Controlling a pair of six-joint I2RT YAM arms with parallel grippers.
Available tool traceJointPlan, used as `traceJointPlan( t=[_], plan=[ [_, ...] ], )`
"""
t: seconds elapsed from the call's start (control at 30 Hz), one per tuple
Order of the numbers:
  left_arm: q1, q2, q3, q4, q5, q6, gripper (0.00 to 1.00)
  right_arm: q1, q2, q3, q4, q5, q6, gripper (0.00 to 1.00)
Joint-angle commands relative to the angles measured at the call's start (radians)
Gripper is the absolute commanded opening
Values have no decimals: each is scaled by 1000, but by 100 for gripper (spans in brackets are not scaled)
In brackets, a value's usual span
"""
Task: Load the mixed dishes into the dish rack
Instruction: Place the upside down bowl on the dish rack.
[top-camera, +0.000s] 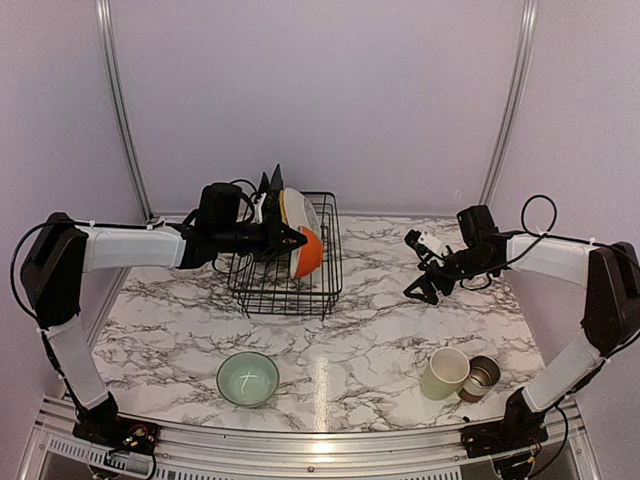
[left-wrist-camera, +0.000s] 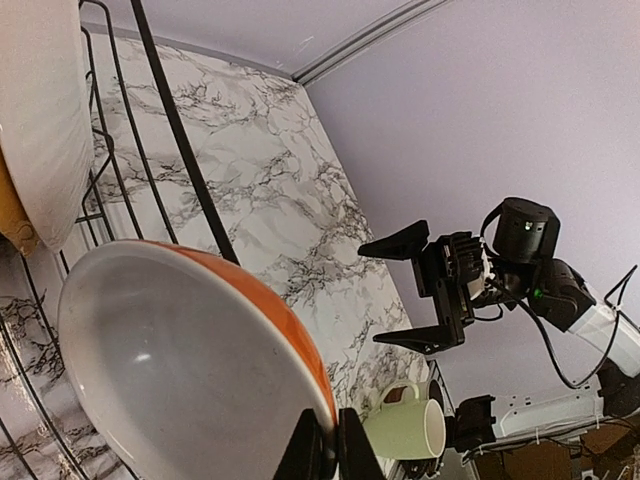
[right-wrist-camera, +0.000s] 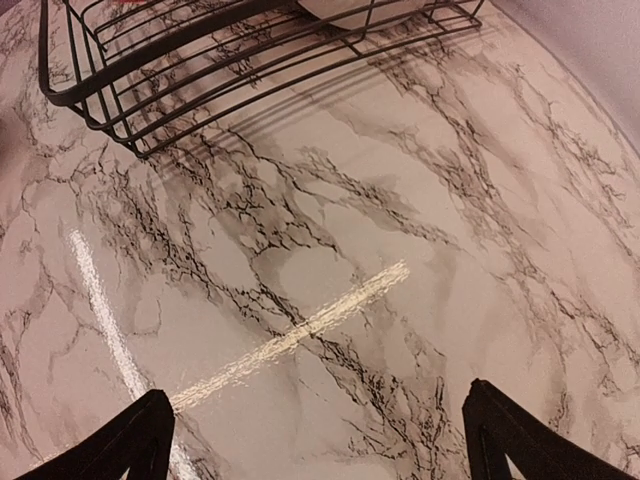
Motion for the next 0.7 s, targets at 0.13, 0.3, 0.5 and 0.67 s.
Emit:
traceJointPlan(
  t=[0.13,0.3,0.5,0.67],
  plan=[
    [-2,78,50,67,-8,-60,0,-1,18,31,-12,-2,-2,98],
    [-2,120,62,68,-1,-81,0,-1,28,34,-16,-1,-6,98],
    [0,176,90,80,26,-89,0,-1,31,33,-19,-1,-9,98],
    [4,217,96,130,78,-127,0,-1,33,33,-20,2,-10,98]
  ],
)
